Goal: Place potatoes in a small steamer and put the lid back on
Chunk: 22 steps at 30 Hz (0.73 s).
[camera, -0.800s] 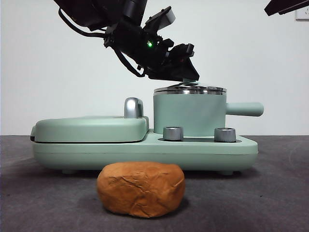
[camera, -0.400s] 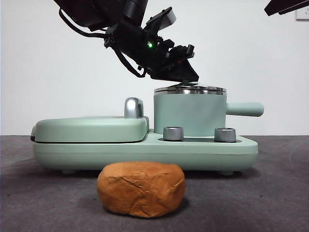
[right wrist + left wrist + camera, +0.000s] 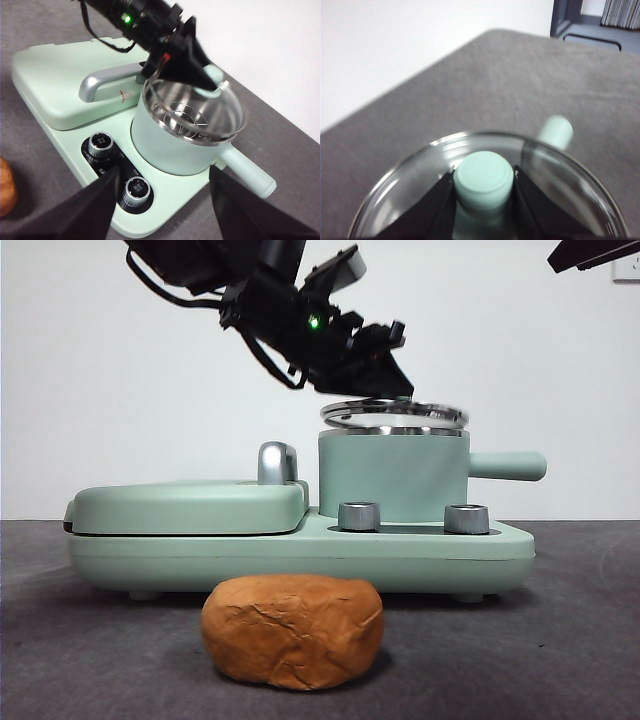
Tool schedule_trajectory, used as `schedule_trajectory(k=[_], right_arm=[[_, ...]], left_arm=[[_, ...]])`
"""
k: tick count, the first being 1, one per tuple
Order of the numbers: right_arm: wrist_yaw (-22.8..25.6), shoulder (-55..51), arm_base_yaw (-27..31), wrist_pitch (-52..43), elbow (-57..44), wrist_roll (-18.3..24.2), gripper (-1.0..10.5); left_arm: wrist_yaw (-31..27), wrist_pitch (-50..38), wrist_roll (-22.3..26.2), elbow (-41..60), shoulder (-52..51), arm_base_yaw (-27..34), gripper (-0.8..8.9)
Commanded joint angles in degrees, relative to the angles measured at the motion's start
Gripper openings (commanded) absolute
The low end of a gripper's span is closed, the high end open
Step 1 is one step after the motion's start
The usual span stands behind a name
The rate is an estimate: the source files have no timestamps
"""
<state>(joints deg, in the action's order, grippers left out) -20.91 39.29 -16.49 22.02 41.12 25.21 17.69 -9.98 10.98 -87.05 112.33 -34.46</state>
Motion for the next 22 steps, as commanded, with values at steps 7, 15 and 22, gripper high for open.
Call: schedule_trajectory(k=[7,15,22], right_arm=[[-0.09,0.31,-0.31,-0.57,1.01,-0.83,2.9],[-0.09,0.31,-0.31,-0.57,1.01,-0.83,2.9],[-0.11,0.28,-0.31,-0.57,1.01,-1.84,2.9]], left_arm=[[-0.33,-0.72,0.28,-5.38,-2.93,-0.44,0.06],[-0.35,12.46,-0.11,-5.38,-12.7,-0.02,0.12],[-0.52,19.78,0.33,-5.31,-20.92,-0.02,0.15]])
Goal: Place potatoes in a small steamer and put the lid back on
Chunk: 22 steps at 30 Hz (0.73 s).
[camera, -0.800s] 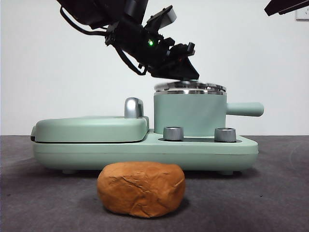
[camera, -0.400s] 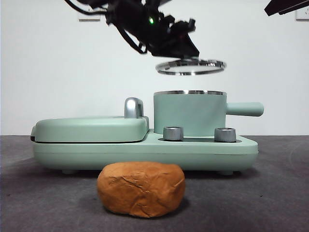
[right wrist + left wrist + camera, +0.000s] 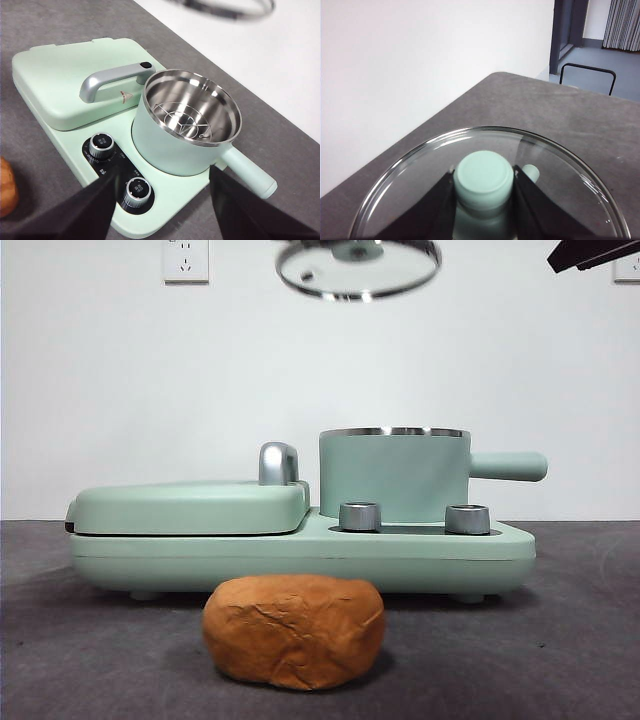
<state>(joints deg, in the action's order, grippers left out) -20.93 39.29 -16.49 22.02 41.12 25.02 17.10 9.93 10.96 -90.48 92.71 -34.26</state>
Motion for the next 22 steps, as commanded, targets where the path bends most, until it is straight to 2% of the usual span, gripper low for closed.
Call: schedule_trajectory(k=[1,6,12,16,22], right_arm=[[-0.09,0.28,-0.31,-0.57,1.01,-2.19,2.9],[-0.11,0.28,-0.39,-0.57,1.01,-2.8,2.9],[-0.09,0.31,-2.54,-0.57,1.01,-5.35,2.9],[-0.07,0.37,-5.42,-0.5,1.01,-5.97,2.9],[-0.07,3.06,-11.87,-0.46,1.01,-5.05,2.9]], left_arm=[[-0.39,0.68,0.42,-1.73,-2.47,-0.22,0.15],[-1.25,3.58,1.64,0.61,-7.69,0.33,0.15],[-2.8,5.57,1.77,8.44,-15.45,2.4,0.15],[-4.17,5.57,1.22,15.56,-22.03,4.09,0.15],[-4.9,5.57,-2.73,26.4,-31.91,6.54,0.15]])
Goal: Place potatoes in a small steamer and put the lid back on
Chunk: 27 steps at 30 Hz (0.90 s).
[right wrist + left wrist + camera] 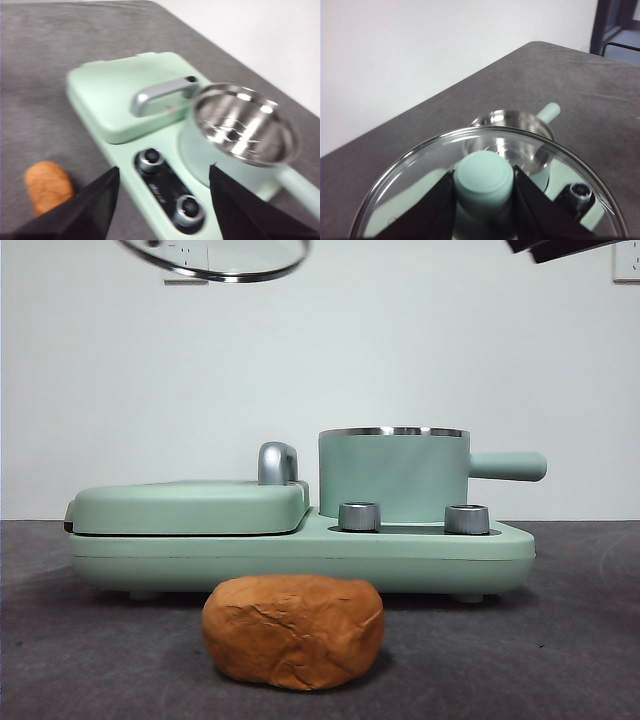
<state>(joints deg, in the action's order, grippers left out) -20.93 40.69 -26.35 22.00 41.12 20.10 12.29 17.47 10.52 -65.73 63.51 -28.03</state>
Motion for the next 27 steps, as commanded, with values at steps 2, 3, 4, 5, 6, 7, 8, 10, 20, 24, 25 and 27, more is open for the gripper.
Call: schedule_trajectory(k=[2,3,4,5,6,7,8,10,20,24,25,27], right_arm=[[-0.04,3.58,-4.24,-0.44,1.01,-0.15,2.9],[0.02,4.85,-5.49,-0.44,1.01,-0.13,2.9],[0.15,6.01,-6.58,-0.46,1.01,-0.13,2.9],[0.39,7.43,-7.87,-0.48,1.01,-0.13,2.9],[0.81,9.01,-9.16,-0.57,1.01,-0.04,3.1],[1.62,10.45,-10.29,-0.7,1.01,0.11,3.3],[2.62,12.07,-11.52,-0.85,1.01,0.37,3.7],[4.04,15.32,-13.6,-1.27,1.01,1.51,4.2],[4.61,30.1,-19.71,-7.69,1.01,2.01,4.3],[4.63,34.29,-21.55,-10.27,1.01,1.97,4.3],[4.63,35.06,-21.94,-10.54,1.01,1.97,4.3],[4.66,36.74,-22.84,-11.13,1.01,1.95,4.3]], left_arm=[[-0.55,-1.36,-3.15,4.39,-5.55,0.83,0.15],[-0.96,-0.76,-3.43,5.55,-6.86,1.07,0.15],[-1.38,-0.31,-3.74,6.43,-7.91,1.25,0.15],[-1.95,0.48,-4.07,7.26,-9.03,1.42,0.15],[-2.38,1.53,-4.09,7.8,-9.94,1.57,0.15],[-2.47,2.62,-4.09,8.02,-10.58,1.66,0.15],[-2.47,3.82,-4.09,8.09,-11.08,1.84,0.15],[-2.47,5.31,-4.07,8.09,-11.76,2.03,0.15],[-2.47,5.66,-4.22,8.09,-12.09,2.1,0.15],[-2.47,5.66,-4.2,8.09,-12.09,2.1,0.15],[-2.47,5.66,-4.2,8.09,-12.09,2.1,0.15],[-2.47,5.66,-4.2,8.09,-12.09,2.1,0.15]])
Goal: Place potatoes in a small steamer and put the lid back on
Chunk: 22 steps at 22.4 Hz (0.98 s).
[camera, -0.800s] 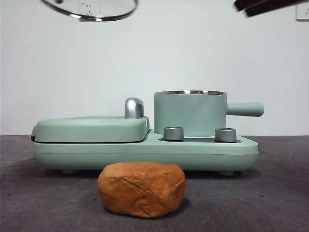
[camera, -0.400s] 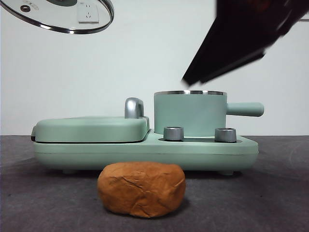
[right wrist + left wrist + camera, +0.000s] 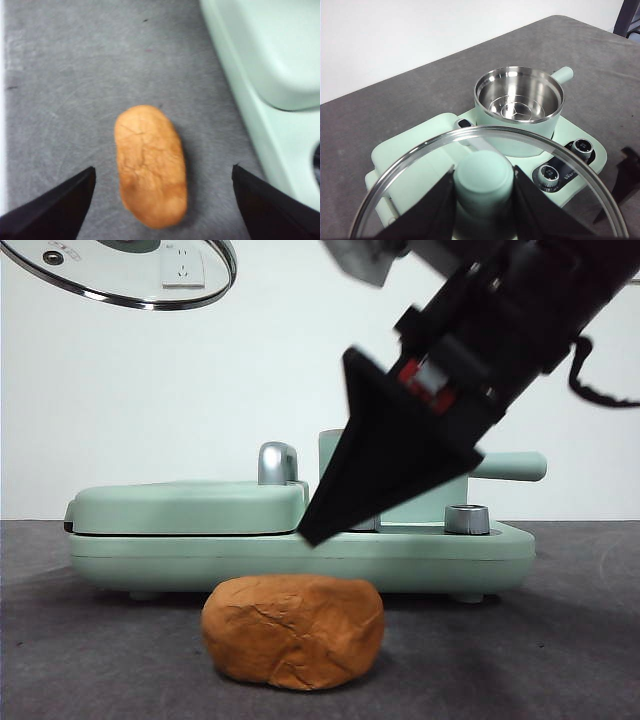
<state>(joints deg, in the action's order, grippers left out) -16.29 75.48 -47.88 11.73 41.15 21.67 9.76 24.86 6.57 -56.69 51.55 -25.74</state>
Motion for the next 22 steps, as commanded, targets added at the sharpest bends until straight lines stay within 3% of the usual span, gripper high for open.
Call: schedule_trajectory(k=[1,8,10,13,18,22], right_arm=[[0.09,2.62,-1.64,-1.07,0.98,0.39,4.3],[0.33,7.74,-3.54,-2.54,0.98,0.11,4.3],[2.34,9.55,-3.87,-2.58,0.98,-0.07,4.2],[4.83,11.23,-3.85,-2.21,0.98,-0.48,2.7],[3.23,8.48,-3.91,-0.83,0.98,-5.42,2.1],[3.26,-1.77,-3.17,4.44,1.09,-9.46,2.1]], left_arm=[[0.07,-1.73,-0.24,-0.96,-0.13,-0.2,0.15],[0.07,-1.7,-0.22,-0.96,-0.13,-0.2,0.15],[0.07,-1.7,-0.22,-0.96,-0.13,-0.2,0.15],[0.07,-1.68,-0.22,-0.96,-0.13,-0.2,0.15],[0.07,-1.68,-0.2,-0.96,-0.15,-0.2,0.15],[0.07,-1.7,-0.15,-0.96,-0.13,-0.2,0.15]])
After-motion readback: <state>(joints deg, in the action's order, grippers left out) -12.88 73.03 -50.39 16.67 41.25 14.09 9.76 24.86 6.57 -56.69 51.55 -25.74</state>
